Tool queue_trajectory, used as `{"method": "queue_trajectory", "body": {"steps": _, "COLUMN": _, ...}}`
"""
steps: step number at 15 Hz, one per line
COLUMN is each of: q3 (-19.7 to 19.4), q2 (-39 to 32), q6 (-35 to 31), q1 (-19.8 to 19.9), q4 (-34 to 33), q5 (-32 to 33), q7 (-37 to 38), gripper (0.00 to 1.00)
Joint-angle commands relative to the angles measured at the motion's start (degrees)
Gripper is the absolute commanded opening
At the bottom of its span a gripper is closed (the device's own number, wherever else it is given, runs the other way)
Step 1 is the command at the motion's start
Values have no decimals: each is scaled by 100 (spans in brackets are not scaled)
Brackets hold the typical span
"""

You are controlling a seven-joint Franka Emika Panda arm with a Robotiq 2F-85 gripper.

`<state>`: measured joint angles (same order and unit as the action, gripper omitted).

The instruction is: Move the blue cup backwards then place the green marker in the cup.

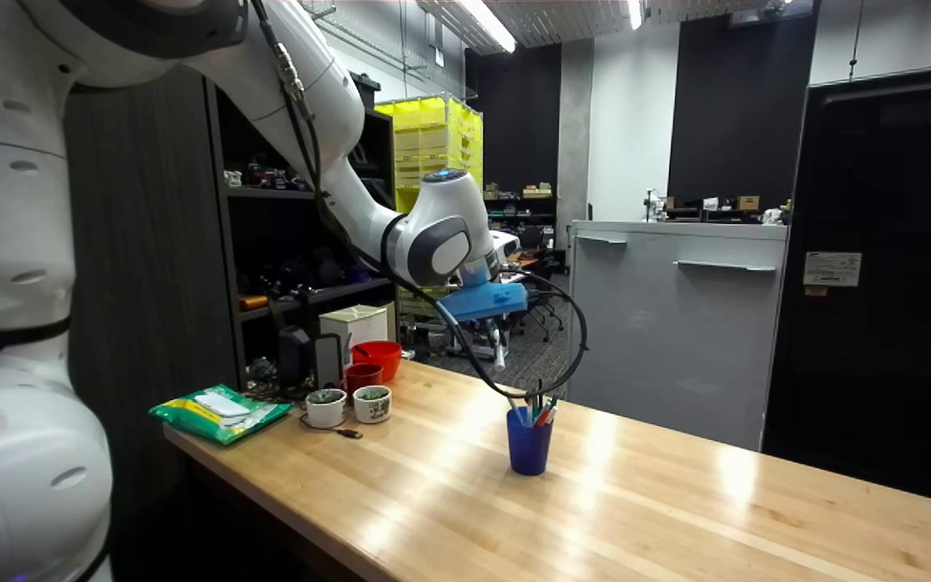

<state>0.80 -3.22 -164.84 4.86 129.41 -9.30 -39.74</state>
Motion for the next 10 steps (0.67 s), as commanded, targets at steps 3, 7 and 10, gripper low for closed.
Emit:
{"method": "queue_trajectory", "body": {"steps": 3, "q3": -13, "q2": 154, "q6": 5, "q1": -2, "q4": 150, "q5": 27, "q7": 149, "gripper": 5}}
{"method": "queue_trajectory", "body": {"steps": 7, "q3": -5, "q2": 0, "q6": 2, "q1": 0, "q4": 37, "q5": 9, "q7": 164, "gripper": 19}}
{"method": "queue_trajectory", "body": {"steps": 10, "q3": -9, "q2": 0, "q6": 3, "q1": 0, "q4": 39, "q5": 9, "q7": 189, "gripper": 19}}
